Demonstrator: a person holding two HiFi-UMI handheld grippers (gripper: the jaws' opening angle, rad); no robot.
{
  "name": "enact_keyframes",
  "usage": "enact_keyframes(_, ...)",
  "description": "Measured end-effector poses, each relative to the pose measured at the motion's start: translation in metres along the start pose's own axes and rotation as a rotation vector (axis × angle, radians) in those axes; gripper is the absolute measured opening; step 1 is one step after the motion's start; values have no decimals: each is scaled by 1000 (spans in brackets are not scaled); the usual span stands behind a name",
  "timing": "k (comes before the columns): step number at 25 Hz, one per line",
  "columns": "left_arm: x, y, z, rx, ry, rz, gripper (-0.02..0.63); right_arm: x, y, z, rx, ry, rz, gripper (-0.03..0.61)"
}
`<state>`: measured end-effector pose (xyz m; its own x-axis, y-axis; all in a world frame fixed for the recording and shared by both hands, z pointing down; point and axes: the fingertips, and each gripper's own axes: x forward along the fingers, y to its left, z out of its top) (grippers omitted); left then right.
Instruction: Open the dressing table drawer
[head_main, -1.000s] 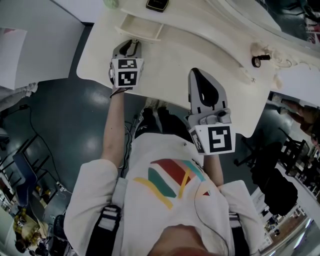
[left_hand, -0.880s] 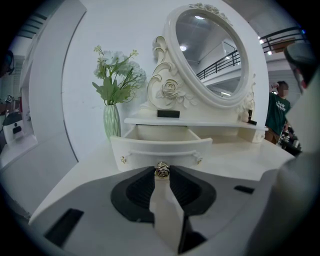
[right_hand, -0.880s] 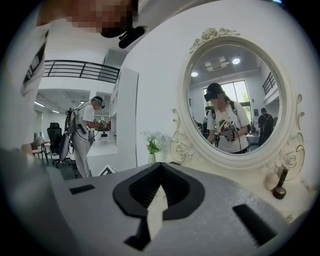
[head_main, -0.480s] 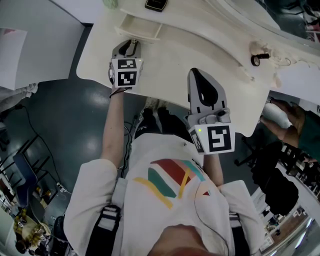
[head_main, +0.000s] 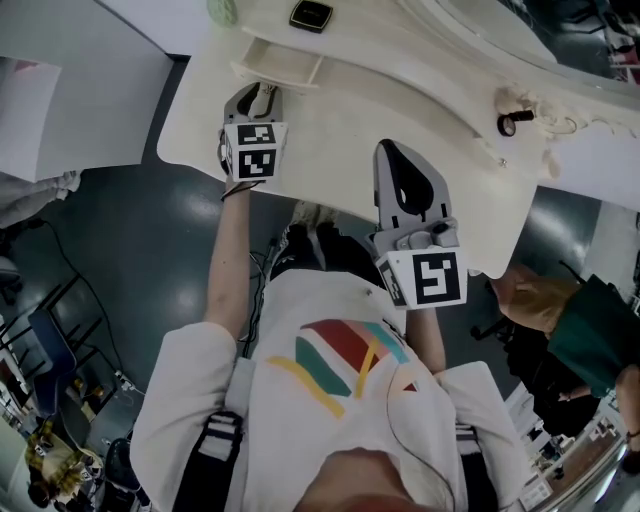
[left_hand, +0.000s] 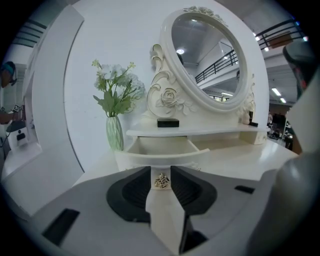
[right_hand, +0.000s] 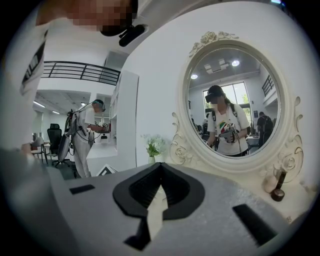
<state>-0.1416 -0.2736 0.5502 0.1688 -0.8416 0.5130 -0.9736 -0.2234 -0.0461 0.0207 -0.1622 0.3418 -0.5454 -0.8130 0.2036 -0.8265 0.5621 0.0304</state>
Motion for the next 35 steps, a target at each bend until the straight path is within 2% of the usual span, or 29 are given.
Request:
enact_keyframes(4,-14,1,14,-18,-22,18,101,-4,-5,13,-2,-35,-8,0)
enact_keyframes(7,-29,-1,47,-43,-75,14,101,-7,-11,25,-5,-70,-21,0)
enact_keyframes(11,-54,-7,115,-30,-222,21,101,-10,-22,44,-13,-129,-57,0)
enact_keyframes(16,-113,-48,194,-12,-381,-59,89,-21,-37,70,-29,-189,-105,0)
enact_keyframes(23,-186,-115,264,65,-639,-136,17,-44,-62,93,-39,-255,-185,0)
enact_keyframes(27,-206,-150,275,59,-632,-207,9,-60,-81,99,-41,-282,-244,0)
enact_keyframes(31,-211,-177,275,49,-662,-267,6,-76,-99,99,-37,-297,-305,0)
enact_keyframes(35,-211,-197,271,77,-654,-307,6,-89,-112,91,-23,-287,-356,0)
